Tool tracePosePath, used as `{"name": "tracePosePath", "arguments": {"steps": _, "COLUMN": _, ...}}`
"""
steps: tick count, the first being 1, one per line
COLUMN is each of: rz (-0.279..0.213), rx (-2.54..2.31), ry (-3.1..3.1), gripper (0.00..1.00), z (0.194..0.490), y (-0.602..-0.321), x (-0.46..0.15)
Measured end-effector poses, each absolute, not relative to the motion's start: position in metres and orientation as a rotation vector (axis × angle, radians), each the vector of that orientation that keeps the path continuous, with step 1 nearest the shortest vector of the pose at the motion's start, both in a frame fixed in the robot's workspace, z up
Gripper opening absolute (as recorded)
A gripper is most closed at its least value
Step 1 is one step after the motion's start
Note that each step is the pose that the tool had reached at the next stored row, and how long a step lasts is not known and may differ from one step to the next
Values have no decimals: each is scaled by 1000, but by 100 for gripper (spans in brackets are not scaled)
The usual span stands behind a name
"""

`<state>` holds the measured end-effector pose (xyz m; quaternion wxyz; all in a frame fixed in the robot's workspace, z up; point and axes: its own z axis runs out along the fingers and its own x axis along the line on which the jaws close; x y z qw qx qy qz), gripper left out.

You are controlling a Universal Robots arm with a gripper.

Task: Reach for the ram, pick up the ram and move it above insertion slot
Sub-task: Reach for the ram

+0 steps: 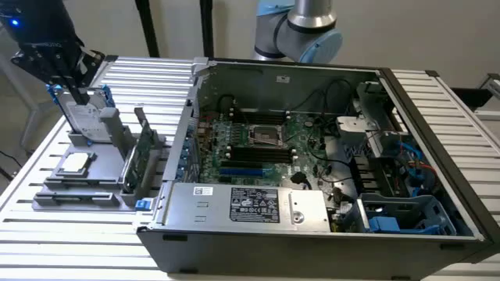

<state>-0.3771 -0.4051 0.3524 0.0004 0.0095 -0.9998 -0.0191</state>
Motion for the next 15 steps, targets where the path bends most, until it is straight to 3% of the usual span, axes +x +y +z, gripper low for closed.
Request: {"name": "tracePosePath", "arguments": {"steps": 15, "rz": -60, "rx": 30, "ry": -3140, "gripper": 11, "z": 352, "y": -407, "x": -377}}
